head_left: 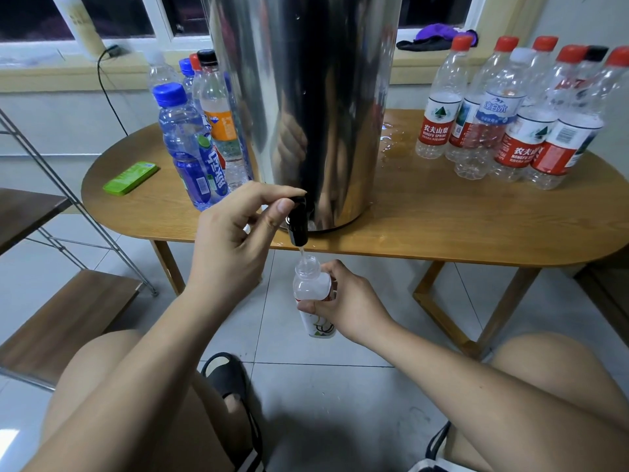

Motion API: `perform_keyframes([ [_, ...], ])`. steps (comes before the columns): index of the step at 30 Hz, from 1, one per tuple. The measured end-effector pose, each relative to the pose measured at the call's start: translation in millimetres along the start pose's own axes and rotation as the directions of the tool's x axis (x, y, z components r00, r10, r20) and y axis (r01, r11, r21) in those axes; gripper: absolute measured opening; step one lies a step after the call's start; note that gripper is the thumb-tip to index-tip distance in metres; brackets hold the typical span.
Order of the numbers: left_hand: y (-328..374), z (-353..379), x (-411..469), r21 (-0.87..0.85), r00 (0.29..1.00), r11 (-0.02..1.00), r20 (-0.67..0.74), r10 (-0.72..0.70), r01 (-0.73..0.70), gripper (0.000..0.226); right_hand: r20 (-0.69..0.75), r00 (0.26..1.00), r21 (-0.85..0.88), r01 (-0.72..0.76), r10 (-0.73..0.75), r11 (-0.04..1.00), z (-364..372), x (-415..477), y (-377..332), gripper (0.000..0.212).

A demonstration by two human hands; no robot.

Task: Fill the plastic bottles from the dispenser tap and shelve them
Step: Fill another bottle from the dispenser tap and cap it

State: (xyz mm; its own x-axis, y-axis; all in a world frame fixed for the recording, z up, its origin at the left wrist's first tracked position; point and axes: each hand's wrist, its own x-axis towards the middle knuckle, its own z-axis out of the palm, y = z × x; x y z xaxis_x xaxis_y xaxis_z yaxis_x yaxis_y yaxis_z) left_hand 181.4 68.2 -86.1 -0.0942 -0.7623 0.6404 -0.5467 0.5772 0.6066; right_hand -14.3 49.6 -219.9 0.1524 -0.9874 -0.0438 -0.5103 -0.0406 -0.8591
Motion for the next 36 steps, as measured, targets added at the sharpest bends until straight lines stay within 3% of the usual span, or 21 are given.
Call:
perform_keyframes([
  [36, 0.5, -1.0, -0.4, -0.02, 1.0, 1.0, 0.001, -0.017, 0.017, 0.017, 0.006, 1.0, -0.006, 0.021, -0.02, 1.0, 3.0, 3.8, 0.7, 0.063],
])
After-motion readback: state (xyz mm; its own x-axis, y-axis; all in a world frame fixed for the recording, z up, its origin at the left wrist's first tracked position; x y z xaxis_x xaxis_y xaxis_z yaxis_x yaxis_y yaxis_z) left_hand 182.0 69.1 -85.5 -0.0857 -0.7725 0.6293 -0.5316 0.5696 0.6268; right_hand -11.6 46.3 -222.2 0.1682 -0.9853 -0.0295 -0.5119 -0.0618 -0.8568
